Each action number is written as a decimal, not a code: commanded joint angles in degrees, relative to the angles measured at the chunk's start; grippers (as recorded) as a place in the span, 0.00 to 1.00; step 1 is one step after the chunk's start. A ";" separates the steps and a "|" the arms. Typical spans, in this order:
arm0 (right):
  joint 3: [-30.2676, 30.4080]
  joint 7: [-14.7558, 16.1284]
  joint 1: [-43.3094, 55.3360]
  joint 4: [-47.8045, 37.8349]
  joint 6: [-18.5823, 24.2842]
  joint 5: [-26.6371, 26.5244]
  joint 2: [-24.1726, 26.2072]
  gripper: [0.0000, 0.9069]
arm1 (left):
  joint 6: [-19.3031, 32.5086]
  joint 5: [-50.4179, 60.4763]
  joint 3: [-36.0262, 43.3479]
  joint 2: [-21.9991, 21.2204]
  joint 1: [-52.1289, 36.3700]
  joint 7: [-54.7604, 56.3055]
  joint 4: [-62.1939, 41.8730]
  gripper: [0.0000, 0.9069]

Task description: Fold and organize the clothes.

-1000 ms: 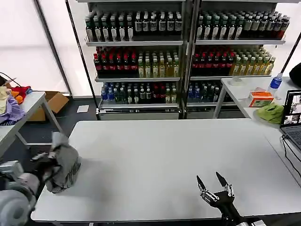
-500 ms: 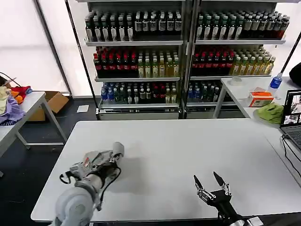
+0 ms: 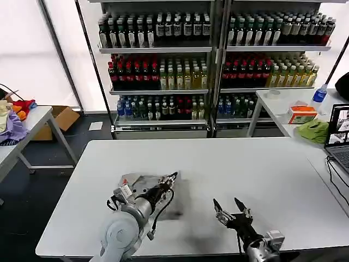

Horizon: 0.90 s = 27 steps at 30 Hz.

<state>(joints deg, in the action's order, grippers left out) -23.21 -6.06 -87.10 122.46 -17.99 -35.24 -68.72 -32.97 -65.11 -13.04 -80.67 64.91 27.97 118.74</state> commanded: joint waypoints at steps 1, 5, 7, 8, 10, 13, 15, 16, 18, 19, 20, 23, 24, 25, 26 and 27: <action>15.39 -8.31 18.67 -9.56 -7.07 -5.48 -3.35 1.00 | -0.05 -2.10 -8.74 1.52 3.18 -5.33 8.16 1.00; 20.60 -13.65 23.21 -15.80 -7.68 -10.60 -6.87 1.00 | 0.24 -2.06 -14.43 6.19 5.40 -6.32 9.98 1.00; 22.06 -12.05 25.00 -18.42 -7.36 -10.41 -8.51 1.00 | 0.13 -1.52 -16.37 7.39 6.83 -6.84 10.81 1.00; 22.91 -12.26 25.77 -19.62 -7.72 -10.75 -9.15 1.00 | 0.12 -1.39 -16.88 7.59 7.43 -6.99 11.14 1.00; 23.83 -12.36 26.53 -20.76 -9.39 -12.39 -9.65 1.00 | 0.07 -1.18 -17.51 7.70 8.04 -6.93 11.40 1.00; 25.30 -11.41 26.24 -20.97 -9.36 -12.90 -9.23 0.00 | 0.07 -0.82 -18.06 7.49 8.09 -6.91 11.09 1.00; 25.61 -13.94 26.04 -20.63 -9.96 -15.10 -9.50 0.00 | -0.01 -0.83 -18.25 7.34 7.79 -6.83 10.97 1.00; 25.30 -15.38 26.00 -20.67 -10.60 -16.90 -9.72 0.00 | -0.02 -0.82 -18.30 7.32 7.56 -6.82 10.93 1.00; 24.87 -15.86 25.73 -20.47 -10.61 -17.29 -9.48 0.00 | -0.02 -0.85 -18.57 7.36 7.19 -6.78 11.00 1.00; 24.82 -15.77 25.43 -19.96 -10.52 -17.35 -9.14 0.00 | -0.03 -0.91 -18.77 7.43 6.95 -6.80 10.97 1.00; 24.36 -15.03 24.86 -19.01 -10.22 -17.52 -8.60 0.00 | -0.03 -0.98 -18.99 7.52 6.70 -6.79 10.85 1.00; 22.66 -14.87 23.82 -17.55 -9.47 -19.84 -7.95 0.00 | -0.04 -0.99 -19.46 7.73 6.38 -6.82 10.40 1.00; 22.15 -14.20 23.39 -17.27 -8.96 -19.80 -7.80 0.00 | -0.04 -0.98 -19.61 7.72 6.35 -6.80 10.31 1.00; 21.38 -13.01 22.85 -16.75 -7.96 -19.35 -7.52 0.00 | -0.03 -0.98 -19.68 7.69 6.36 -6.80 10.27 1.00; 20.34 -12.17 22.22 -16.21 -7.59 -19.16 -7.06 0.00 | -0.03 -0.98 -19.92 7.64 6.45 -6.93 10.22 1.00; 18.32 -10.90 21.23 -15.00 -7.77 -19.37 -6.38 0.00 | -0.04 -0.98 -19.95 7.63 6.54 -6.92 10.27 1.00</action>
<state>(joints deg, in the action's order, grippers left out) -2.36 -18.59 -65.17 106.02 -26.09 -50.27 -75.99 -33.01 -66.08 -30.31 -74.00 70.67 21.74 128.08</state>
